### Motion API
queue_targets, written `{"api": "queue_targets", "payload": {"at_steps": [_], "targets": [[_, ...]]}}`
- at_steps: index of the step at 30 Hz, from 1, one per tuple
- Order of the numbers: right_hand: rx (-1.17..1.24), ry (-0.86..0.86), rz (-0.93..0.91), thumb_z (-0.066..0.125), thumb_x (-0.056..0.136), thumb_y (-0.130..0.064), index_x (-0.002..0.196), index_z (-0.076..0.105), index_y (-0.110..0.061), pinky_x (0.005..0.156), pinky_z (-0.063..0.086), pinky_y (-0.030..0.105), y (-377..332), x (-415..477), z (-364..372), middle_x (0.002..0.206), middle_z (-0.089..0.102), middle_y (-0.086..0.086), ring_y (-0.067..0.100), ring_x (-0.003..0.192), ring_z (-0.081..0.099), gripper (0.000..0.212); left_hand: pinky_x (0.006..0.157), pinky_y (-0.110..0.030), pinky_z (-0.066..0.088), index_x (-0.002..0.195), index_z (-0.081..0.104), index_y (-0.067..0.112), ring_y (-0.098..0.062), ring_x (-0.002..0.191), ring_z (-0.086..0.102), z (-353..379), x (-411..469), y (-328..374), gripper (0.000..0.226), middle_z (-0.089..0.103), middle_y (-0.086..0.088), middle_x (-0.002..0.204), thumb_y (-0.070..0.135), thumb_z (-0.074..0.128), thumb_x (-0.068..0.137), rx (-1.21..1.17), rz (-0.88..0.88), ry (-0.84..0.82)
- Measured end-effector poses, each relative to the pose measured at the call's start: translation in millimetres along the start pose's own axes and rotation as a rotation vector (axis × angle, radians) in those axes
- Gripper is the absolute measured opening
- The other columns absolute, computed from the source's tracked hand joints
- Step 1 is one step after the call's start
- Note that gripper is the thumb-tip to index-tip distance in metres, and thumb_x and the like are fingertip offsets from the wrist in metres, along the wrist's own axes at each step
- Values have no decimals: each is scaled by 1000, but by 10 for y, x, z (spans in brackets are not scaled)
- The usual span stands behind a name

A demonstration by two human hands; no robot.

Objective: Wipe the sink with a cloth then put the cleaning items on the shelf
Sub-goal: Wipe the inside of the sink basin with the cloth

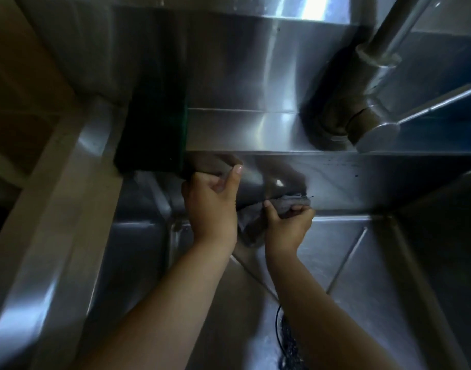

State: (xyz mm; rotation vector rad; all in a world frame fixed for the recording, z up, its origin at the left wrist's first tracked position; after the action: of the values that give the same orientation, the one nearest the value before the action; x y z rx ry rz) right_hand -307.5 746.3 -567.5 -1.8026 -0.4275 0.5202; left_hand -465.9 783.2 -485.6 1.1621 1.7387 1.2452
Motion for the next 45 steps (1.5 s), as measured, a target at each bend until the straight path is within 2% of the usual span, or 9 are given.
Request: {"api": "queue_targets", "payload": {"at_steps": [8, 14, 18, 26, 30, 36, 39, 42, 45], "targets": [[-68, -16, 120, 80, 70, -17, 82, 37, -19, 83, 45, 34, 102, 77, -46, 105, 54, 15, 27, 94, 54, 45, 78, -23, 35, 68, 36, 23, -26, 90, 52, 43, 1, -9, 34, 56, -18, 99, 37, 64, 81, 19, 12, 17], [232, -61, 13, 78, 72, -15, 79, 37, -28, 65, 45, 6, -434, -111, -91, 85, 51, -4, 5, 75, 53, 44, 83, -30, 40, 80, 50, 5, -30, 92, 54, 53, 18, 11, 36, 58, -21, 97, 39, 61, 83, 60, 26, -2], [360, -67, -112, 80, 70, -18, 82, 42, -30, 65, 45, 8, -880, -199, -185, 83, 51, -7, -5, 68, 54, 42, 76, -33, 39, 81, 53, -2, -35, 91, 55, 48, 45, 19, 45, 60, -25, 94, 43, 59, 83, 103, 27, -27], [308, -55, -188, 80, 70, -22, 81, 38, -32, 69, 45, 11, -1010, -213, -191, 91, 48, 3, 8, 77, 50, 45, 64, -26, 31, 76, 48, 5, -36, 88, 55, 45, 50, -6, 42, 53, -16, 85, 46, 57, 83, 95, -33, -56], [250, -51, -233, 80, 70, -18, 83, 37, -31, 73, 43, 11, -855, -191, -146, 98, 47, 8, 7, 80, 46, 46, 71, -40, 41, 75, 46, 6, -39, 87, 55, 54, 67, -3, 44, 48, -14, 79, 47, 57, 82, 116, -35, -59], [110, -41, -156, 79, 71, -10, 86, 37, -19, 75, 41, 9, -395, -134, -32, 106, 47, 12, 14, 85, 51, 45, 75, -43, 44, 90, 56, -13, -45, 92, 55, 73, 74, -5, 61, 58, -35, 97, 48, 56, 82, 94, -4, -55], [7, -61, -80, 78, 71, -8, 91, 37, -12, 88, 42, 27, -145, -92, 41, 106, 40, 7, 25, 97, 50, 46, 78, -43, 43, 83, 55, -6, -41, 93, 55, 73, 81, -8, 52, 60, -30, 95, 46, 58, 82, 90, -5, -30], [-80, -52, -7, 75, 74, -6, 93, 38, -13, 83, 30, 16, 43, -69, 75, 103, 35, 4, 25, 98, 46, 42, 82, -39, 42, 70, 41, 16, -34, 93, 55, 60, 47, -3, 36, 60, -20, 95, 43, 60, 82, 65, -33, -1], [-115, -63, 67, 74, 76, -7, 98, 40, -14, 87, 33, 22, 116, -66, 77, 106, 37, 5, 28, 102, 47, 41, 81, -36, 39, 72, 39, 18, -31, 94, 54, 46, 44, -7, 35, 59, -17, 98, 45, 59, 83, 92, -51, -11]]}}
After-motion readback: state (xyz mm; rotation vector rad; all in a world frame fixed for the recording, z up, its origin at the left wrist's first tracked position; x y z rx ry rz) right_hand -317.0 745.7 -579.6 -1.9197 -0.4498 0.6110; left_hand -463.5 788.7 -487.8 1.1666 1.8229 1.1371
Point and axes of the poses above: each hand's wrist, its own x-axis towards the middle knuckle, its own z-axis out of the palm, y = z × x, the point moved 5 cm from there along x, towards the middle knuckle
